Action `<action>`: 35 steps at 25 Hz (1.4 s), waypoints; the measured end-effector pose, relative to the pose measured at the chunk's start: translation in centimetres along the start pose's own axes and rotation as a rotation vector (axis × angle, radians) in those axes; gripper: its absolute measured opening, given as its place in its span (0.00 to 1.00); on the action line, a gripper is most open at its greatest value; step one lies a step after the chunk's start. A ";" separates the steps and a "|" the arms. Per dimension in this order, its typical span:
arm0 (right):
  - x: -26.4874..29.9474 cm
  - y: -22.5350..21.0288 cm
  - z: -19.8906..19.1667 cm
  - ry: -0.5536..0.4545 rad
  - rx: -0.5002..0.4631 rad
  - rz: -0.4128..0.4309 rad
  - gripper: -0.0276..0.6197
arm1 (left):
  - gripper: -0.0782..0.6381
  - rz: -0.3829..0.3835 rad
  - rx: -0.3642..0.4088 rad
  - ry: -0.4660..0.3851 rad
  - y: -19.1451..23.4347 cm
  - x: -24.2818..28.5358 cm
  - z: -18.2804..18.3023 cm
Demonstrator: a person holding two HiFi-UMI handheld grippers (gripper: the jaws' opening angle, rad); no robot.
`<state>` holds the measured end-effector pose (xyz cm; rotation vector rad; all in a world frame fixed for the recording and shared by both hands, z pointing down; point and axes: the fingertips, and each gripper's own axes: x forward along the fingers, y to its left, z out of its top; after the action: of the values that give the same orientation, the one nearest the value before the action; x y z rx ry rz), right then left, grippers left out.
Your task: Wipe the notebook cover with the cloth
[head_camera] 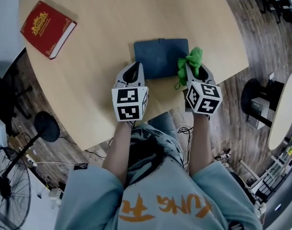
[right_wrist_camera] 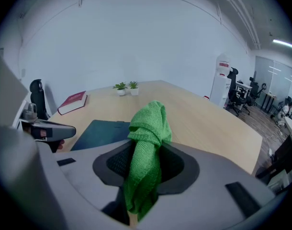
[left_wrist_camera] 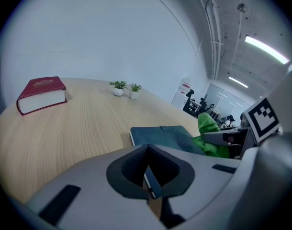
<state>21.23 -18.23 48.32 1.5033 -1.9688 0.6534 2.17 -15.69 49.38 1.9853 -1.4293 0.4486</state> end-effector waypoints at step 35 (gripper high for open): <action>6.2 18.6 1.6 0.093 -0.312 0.361 0.24 | 0.13 0.177 -0.161 -0.030 8.5 -3.2 -0.6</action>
<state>1.77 -18.99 50.75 0.9274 -2.1711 0.5180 -6.84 -14.69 50.43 1.7535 -1.6146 0.3691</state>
